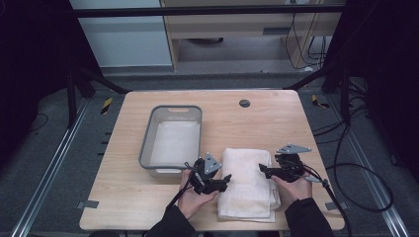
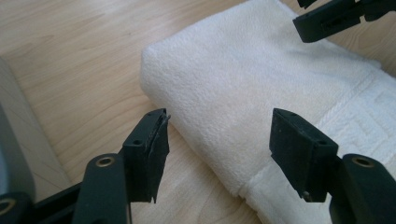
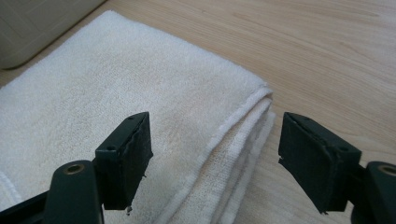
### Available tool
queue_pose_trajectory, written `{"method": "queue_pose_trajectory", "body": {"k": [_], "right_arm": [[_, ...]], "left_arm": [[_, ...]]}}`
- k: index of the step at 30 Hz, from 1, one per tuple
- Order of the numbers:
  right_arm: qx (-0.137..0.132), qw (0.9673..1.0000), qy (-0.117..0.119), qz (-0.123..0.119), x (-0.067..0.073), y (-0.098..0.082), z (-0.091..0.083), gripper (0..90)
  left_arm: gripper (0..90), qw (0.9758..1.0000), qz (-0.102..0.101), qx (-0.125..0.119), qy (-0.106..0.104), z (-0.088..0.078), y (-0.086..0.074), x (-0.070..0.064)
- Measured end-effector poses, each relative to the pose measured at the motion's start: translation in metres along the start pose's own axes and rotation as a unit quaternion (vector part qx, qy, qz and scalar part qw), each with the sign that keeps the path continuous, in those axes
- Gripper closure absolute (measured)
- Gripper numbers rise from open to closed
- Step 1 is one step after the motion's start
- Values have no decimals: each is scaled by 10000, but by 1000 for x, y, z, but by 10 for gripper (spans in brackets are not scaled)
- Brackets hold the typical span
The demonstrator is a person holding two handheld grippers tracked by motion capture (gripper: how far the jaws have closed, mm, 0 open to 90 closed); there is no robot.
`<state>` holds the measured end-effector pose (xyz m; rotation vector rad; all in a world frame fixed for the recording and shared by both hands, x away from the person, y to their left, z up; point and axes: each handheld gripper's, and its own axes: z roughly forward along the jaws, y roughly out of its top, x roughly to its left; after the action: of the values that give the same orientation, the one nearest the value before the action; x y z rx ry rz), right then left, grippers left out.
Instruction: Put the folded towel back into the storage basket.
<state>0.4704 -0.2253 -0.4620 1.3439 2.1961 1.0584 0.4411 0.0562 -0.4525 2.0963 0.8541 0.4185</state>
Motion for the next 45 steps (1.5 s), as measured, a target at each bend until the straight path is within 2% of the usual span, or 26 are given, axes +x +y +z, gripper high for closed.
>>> {"method": "queue_pose_trajectory", "body": {"k": [9, 11, 15, 19, 21, 23, 31, 36, 38, 41, 43, 45], "right_arm": [[155, 9999, -18, -16, 2, -3, 10, 273], [163, 9999, -7, -22, 2, -3, 12, 279], [185, 9998, -5, -2, 2, -4, 14, 285], [182, 9993, 159, 277, -5, -9, 17, 288], [166, 9992, 178, 314, -6, -10, 17, 290], [173, 9991, 202, 330, -7, -11, 18, 291], [301, 9986, 227, 358, -5, -13, 24, 303], [397, 9972, 324, 537, -6, -13, 27, 321], [479, 9956, 418, 696, -7, -13, 28, 345], [506, 9952, 462, 699, -8, -13, 29, 367], [524, 9947, 512, 716, -8, -13, 29, 390], [565, 9933, 597, 809, -8, -13, 29, 446]], "left_arm": [[351, 9998, 23, 189, -46, 11, -8, -6], [341, 9997, 5, 219, -109, 12, -9, -7], [333, 9993, 81, 335, -107, 14, -12, -10], [328, 9989, 62, 422, -168, 18, -16, -11], [309, 9984, 106, 515, -203, 20, -17, -11], [310, 9985, 103, 496, -196, 22, -19, -12], [327, 9981, -62, 550, -285, 28, -23, -11], [336, 9970, -232, 598, -436, 30, -24, -7], [345, 9965, -255, 617, -500, 31, -24, -5], [356, 9955, -381, 632, -588, 33, -24, -4], [371, 9954, -349, 645, -622, 33, -24, -3], [399, 9946, -414, 656, -696, 34, -24, -2]]}}
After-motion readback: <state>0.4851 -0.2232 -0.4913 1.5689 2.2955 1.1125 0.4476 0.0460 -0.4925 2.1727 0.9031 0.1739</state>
